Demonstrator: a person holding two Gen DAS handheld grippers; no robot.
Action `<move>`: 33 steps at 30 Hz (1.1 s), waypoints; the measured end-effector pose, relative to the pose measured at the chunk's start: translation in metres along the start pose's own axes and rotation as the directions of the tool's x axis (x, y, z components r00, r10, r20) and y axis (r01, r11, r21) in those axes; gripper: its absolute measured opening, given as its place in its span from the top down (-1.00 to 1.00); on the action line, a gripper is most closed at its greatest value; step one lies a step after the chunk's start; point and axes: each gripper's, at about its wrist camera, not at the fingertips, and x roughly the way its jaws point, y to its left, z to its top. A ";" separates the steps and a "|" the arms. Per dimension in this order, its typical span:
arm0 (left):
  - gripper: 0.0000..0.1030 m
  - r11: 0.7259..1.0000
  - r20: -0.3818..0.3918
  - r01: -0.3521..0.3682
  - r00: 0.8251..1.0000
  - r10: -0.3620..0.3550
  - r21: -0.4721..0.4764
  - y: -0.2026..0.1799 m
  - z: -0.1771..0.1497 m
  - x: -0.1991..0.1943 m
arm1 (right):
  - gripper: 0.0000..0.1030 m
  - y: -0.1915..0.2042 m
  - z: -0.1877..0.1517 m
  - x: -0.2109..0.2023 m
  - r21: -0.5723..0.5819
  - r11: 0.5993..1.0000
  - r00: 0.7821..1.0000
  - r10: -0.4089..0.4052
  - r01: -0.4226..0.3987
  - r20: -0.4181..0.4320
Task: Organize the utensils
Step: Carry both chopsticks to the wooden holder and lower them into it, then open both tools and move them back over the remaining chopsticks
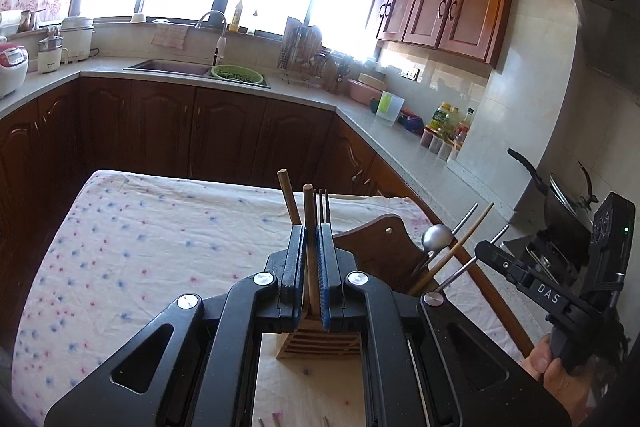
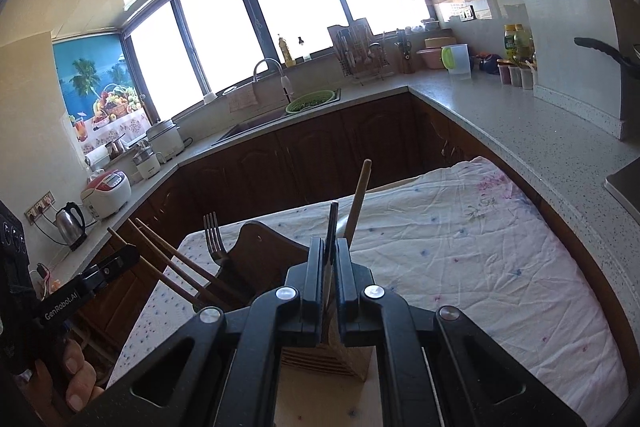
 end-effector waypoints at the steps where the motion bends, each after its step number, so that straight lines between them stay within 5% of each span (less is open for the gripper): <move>1: 0.89 1.000 -0.004 -0.003 1.000 0.003 0.001 0.001 0.000 0.001 | 0.90 0.001 -0.001 0.001 -0.001 1.000 1.000 -0.002 0.002 -0.005; 12: 0.83 1.000 -0.026 -0.026 0.999 0.026 -0.009 0.007 -0.002 0.005 | 0.86 0.003 0.001 0.002 -0.005 1.000 1.000 -0.010 0.010 -0.012; 14: 0.45 0.999 -0.032 -0.040 0.999 0.040 -0.019 0.008 -0.004 0.002 | 0.80 0.002 0.001 0.000 -0.001 1.000 1.000 -0.003 0.003 -0.012; 16: -0.42 0.998 -0.015 -0.054 0.998 0.054 -0.042 0.012 -0.007 -0.007 | 0.72 -0.001 0.001 -0.005 0.008 1.000 1.000 0.002 -0.002 -0.003; 17: -0.55 0.997 0.001 -0.058 0.998 0.058 -0.052 0.014 -0.009 -0.013 | 0.59 -0.001 0.000 -0.009 0.015 1.000 1.000 0.003 -0.003 0.003; 24: -0.84 0.988 -0.043 -0.114 0.993 0.110 -0.106 0.035 -0.040 -0.045 | -0.45 -0.008 -0.016 -0.048 0.052 0.998 0.996 0.026 -0.030 0.080; 33: -0.92 0.941 -0.118 -0.330 0.940 0.320 -0.076 0.047 -0.113 -0.090 | -0.65 -0.004 -0.068 -0.095 0.028 0.999 0.998 0.025 -0.026 0.059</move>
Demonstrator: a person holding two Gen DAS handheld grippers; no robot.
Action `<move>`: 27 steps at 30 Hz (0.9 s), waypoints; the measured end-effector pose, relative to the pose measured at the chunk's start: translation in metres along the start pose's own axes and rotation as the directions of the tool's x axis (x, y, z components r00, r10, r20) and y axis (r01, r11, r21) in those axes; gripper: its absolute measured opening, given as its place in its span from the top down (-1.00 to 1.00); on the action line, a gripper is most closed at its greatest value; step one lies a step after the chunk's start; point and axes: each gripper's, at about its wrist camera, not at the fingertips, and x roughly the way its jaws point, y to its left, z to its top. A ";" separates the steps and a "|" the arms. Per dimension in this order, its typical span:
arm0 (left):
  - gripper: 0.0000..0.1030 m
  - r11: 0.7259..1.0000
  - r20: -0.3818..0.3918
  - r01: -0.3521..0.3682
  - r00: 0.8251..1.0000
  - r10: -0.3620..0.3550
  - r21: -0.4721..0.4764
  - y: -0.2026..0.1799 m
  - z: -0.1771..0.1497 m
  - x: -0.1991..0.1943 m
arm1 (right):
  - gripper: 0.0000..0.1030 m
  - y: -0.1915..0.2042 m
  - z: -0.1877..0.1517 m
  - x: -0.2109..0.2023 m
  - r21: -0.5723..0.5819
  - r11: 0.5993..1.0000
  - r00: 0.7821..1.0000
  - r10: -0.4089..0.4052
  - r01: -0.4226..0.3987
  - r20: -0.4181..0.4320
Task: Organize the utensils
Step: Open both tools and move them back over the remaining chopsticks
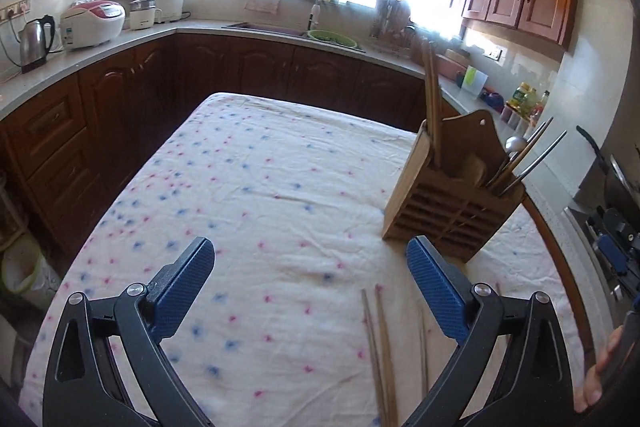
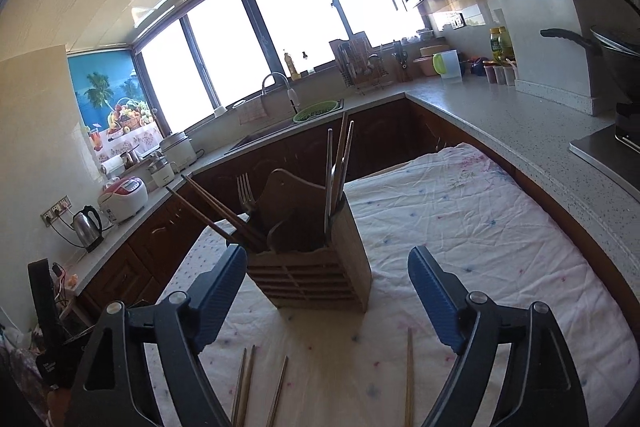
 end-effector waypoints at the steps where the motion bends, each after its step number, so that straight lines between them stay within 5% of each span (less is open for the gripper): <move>1: -0.92 1.000 -0.025 0.004 1.000 -0.003 0.026 0.001 -0.007 -0.001 | -0.65 0.000 -0.006 -0.005 -0.002 1.000 1.000 -0.001 0.001 -0.006; 3: -0.92 0.992 -0.062 0.036 0.998 -0.029 0.121 -0.003 -0.021 -0.004 | -0.66 0.002 -0.017 -0.013 -0.012 1.000 1.000 -0.011 0.011 -0.014; 6: -0.92 0.986 -0.041 -0.021 0.999 0.028 0.166 -0.005 -0.040 -0.014 | -0.67 0.004 -0.034 -0.024 -0.029 0.999 0.999 -0.031 0.030 -0.024; 11: -0.96 0.985 -0.105 -0.039 0.993 0.057 0.169 -0.007 -0.056 -0.011 | -0.68 0.008 -0.058 -0.035 -0.067 0.996 0.997 -0.055 0.052 -0.051; 27: -0.97 0.996 -0.218 0.049 0.975 -0.033 0.068 -0.001 -0.064 0.010 | -0.67 -0.004 -0.089 -0.018 -0.115 0.988 0.976 -0.126 0.106 -0.177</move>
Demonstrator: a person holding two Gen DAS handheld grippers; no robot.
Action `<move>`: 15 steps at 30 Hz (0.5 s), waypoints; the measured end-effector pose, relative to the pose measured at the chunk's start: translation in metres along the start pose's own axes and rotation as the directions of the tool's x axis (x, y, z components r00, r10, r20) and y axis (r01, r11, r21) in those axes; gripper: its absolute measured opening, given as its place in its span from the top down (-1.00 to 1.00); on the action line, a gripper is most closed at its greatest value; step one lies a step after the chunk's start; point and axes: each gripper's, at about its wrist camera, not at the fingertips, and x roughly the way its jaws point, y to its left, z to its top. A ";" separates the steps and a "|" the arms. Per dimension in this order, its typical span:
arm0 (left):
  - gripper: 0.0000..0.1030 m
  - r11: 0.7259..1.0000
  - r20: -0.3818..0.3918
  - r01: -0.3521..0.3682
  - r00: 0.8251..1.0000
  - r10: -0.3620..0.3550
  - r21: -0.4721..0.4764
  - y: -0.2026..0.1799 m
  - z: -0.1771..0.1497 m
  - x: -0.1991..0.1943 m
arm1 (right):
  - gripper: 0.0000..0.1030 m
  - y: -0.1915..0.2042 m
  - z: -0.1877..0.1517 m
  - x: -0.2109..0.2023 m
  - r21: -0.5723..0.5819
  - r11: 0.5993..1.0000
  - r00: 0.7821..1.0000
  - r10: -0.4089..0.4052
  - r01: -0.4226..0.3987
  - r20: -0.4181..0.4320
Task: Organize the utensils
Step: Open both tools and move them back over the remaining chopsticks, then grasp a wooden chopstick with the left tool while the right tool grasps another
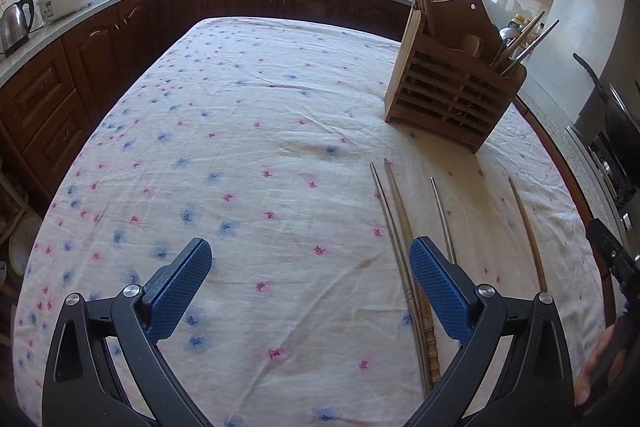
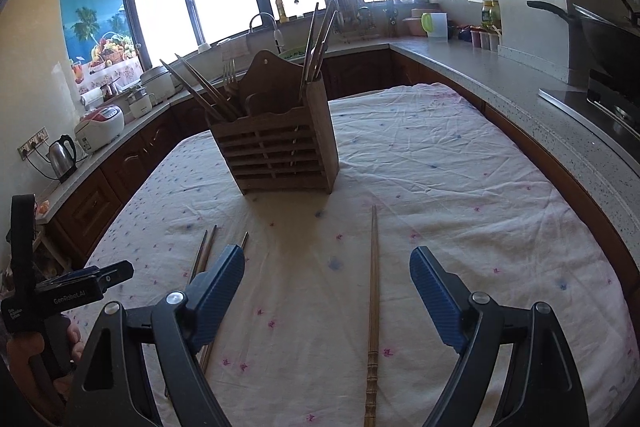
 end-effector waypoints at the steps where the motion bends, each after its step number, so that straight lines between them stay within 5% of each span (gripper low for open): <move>1: -0.97 1.000 -0.004 0.009 1.000 -0.009 0.003 -0.001 0.000 0.001 | -0.67 -0.001 0.000 0.004 -0.001 1.000 1.000 0.000 0.000 -0.012; 4: -0.93 0.999 -0.022 0.032 0.999 -0.031 0.029 -0.010 0.004 0.007 | -0.67 -0.004 0.000 0.013 0.003 1.000 0.999 0.001 -0.001 -0.043; 7: -0.60 0.994 -0.045 0.084 0.996 -0.081 0.065 -0.023 0.011 0.015 | -0.64 -0.008 0.003 0.023 0.008 1.000 0.997 0.003 -0.003 -0.072; 9: -0.43 0.989 -0.071 0.125 0.990 -0.119 0.079 -0.032 0.018 0.023 | -0.42 -0.009 0.006 0.030 0.007 1.000 0.996 -0.001 0.002 -0.085; 11: -0.03 0.982 -0.096 0.170 0.982 -0.162 0.087 -0.040 0.025 0.034 | -0.17 -0.012 0.010 0.038 0.015 1.000 0.994 -0.008 0.010 -0.109; 15: 0.27 0.969 -0.139 0.217 0.970 -0.201 0.115 -0.057 0.038 0.054 | 0.19 -0.020 0.016 0.058 0.026 1.000 0.988 -0.013 0.017 -0.156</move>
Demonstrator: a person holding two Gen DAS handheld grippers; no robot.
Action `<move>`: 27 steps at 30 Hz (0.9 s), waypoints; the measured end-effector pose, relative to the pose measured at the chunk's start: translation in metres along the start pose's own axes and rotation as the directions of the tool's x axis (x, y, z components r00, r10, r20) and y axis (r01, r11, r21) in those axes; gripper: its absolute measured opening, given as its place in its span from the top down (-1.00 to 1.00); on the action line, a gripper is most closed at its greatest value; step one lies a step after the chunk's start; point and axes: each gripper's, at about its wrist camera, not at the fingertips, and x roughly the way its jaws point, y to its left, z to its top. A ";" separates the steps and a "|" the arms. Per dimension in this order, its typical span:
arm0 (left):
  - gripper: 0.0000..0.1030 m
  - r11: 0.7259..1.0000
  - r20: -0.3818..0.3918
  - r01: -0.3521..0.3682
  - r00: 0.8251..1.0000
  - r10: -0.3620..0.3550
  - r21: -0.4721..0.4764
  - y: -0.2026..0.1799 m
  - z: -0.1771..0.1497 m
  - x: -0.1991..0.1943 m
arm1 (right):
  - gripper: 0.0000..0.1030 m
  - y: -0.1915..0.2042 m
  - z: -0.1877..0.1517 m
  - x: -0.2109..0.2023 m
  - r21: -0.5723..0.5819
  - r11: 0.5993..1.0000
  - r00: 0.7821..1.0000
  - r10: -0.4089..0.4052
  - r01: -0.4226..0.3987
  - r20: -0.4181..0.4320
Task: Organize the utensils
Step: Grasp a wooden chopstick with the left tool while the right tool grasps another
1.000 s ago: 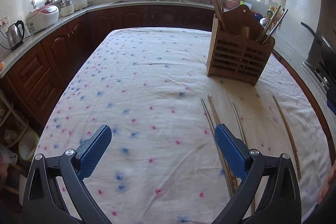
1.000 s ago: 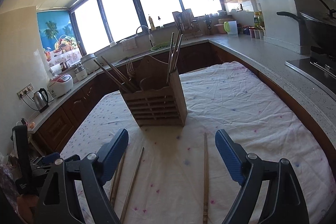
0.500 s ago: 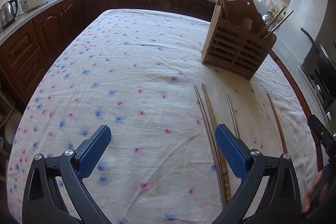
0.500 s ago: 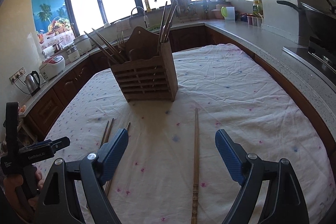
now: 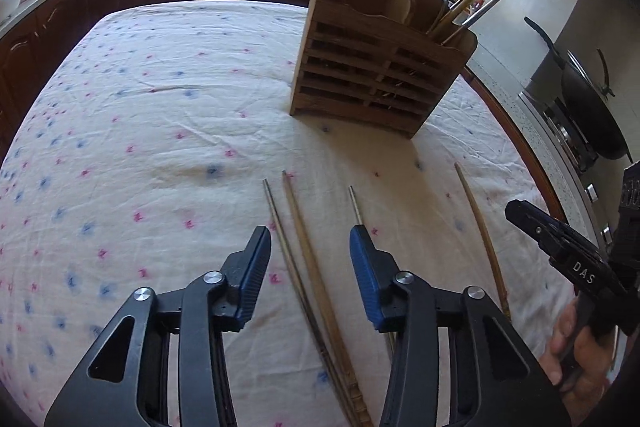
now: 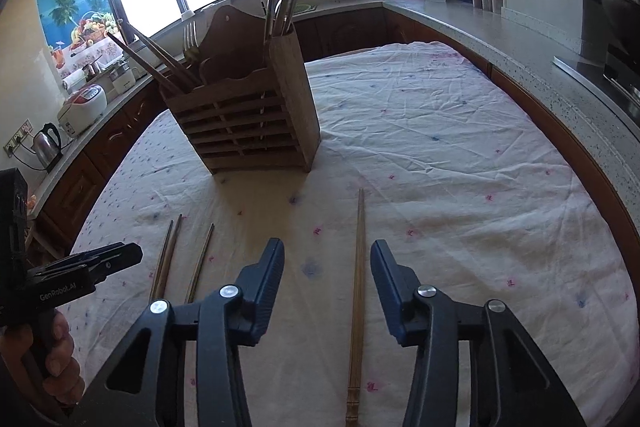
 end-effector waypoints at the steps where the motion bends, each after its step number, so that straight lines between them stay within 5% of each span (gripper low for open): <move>1: 0.36 1.000 -0.010 0.002 1.000 -0.001 0.006 -0.002 0.003 0.005 | 0.21 -0.002 0.002 0.005 0.003 1.000 1.000 -0.004 0.004 -0.012; 11: 0.61 0.997 -0.099 -0.064 0.993 0.068 0.046 -0.007 0.019 0.051 | 0.39 -0.016 0.015 0.051 -0.006 0.999 0.993 -0.055 0.054 -0.105; 19: 0.76 0.988 -0.083 -0.113 0.989 0.122 0.108 -0.017 0.023 0.060 | 0.57 -0.004 0.018 0.078 -0.121 0.985 0.983 -0.136 0.121 -0.123; 21: 0.85 0.989 -0.078 -0.107 0.990 0.115 0.100 -0.016 0.024 0.061 | 0.84 -0.003 0.019 0.079 -0.134 0.982 0.982 -0.148 0.132 -0.117; 27: 0.87 0.998 -0.048 -0.032 0.998 0.034 0.052 -0.012 0.024 0.042 | 0.89 -0.012 0.021 0.070 -0.048 0.998 0.990 -0.054 0.048 -0.130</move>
